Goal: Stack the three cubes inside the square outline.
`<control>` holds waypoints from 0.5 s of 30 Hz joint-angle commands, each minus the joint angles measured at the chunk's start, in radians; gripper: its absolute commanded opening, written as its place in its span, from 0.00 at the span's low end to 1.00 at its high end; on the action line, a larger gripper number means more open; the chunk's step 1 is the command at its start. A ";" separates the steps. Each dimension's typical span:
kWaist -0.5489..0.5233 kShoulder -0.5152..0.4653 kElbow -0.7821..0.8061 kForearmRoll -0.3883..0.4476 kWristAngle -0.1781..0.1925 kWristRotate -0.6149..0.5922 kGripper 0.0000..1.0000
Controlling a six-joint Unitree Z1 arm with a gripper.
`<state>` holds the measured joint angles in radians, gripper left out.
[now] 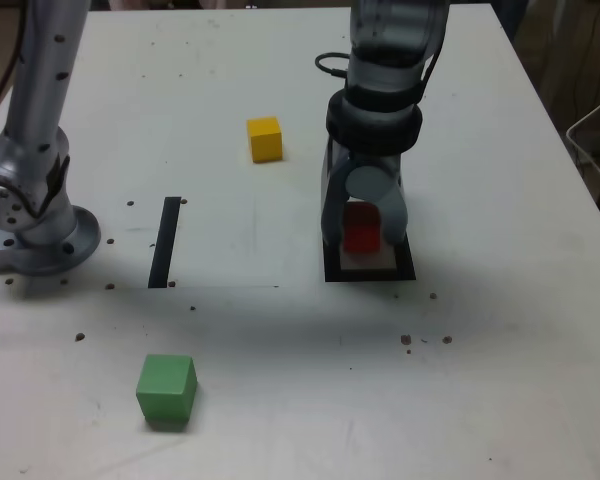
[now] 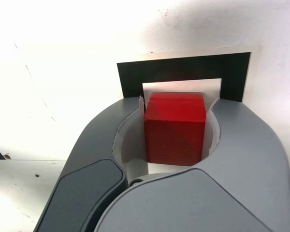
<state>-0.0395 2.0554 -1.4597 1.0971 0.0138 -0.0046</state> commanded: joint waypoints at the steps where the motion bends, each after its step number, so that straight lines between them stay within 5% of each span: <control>1: -0.004 0.005 0.003 -0.002 -0.001 -0.001 0.17; 6: -0.016 0.005 0.005 -0.003 -0.001 -0.001 0.28; 15: -0.035 -0.005 0.014 -0.020 0.004 -0.001 0.92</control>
<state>-0.0721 2.0570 -1.4502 1.0812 0.0129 -0.0049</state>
